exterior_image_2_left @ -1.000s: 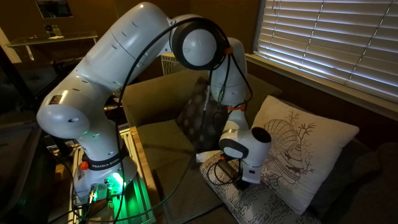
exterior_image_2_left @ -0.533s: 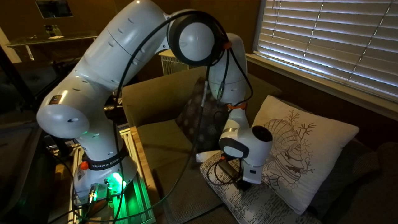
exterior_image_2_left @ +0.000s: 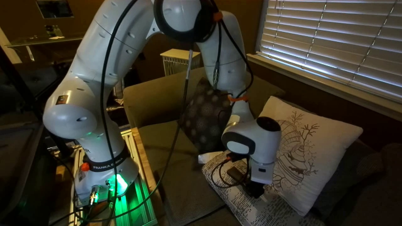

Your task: Flip the remote controller over

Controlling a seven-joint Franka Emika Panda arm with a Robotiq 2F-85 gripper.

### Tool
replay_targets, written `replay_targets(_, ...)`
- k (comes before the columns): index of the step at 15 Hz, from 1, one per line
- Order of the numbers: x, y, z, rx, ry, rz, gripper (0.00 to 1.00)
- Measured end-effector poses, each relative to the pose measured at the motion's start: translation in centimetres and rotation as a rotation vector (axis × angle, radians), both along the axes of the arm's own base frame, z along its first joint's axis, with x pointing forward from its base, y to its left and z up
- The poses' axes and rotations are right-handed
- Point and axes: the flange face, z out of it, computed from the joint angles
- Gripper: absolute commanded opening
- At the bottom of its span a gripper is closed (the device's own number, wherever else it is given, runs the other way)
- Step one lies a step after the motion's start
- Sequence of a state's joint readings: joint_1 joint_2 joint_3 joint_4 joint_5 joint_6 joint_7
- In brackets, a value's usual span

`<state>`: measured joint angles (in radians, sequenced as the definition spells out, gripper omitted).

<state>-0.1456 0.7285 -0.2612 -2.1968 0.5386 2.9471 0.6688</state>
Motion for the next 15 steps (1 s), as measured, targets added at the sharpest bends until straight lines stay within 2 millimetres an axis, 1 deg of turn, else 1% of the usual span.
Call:
replay_targets(4,1.0,-1.3,3.5,-0.133,-0.001,-0.023,0.31)
replay_targets(6,2.0,-1.1,5.3,-0.222,0.001,-0.035,0.31)
replay_targets(8,3.1,-0.4,6.7,-0.300,-0.001,-0.038,0.31)
replay_targets(9,3.7,0.2,7.1,-0.331,0.002,-0.035,0.31)
replay_targets(11,4.7,1.4,7.1,-0.380,0.013,-0.023,0.31)
replay_targets(15,6.2,3.0,5.7,-0.458,0.069,0.002,0.31)
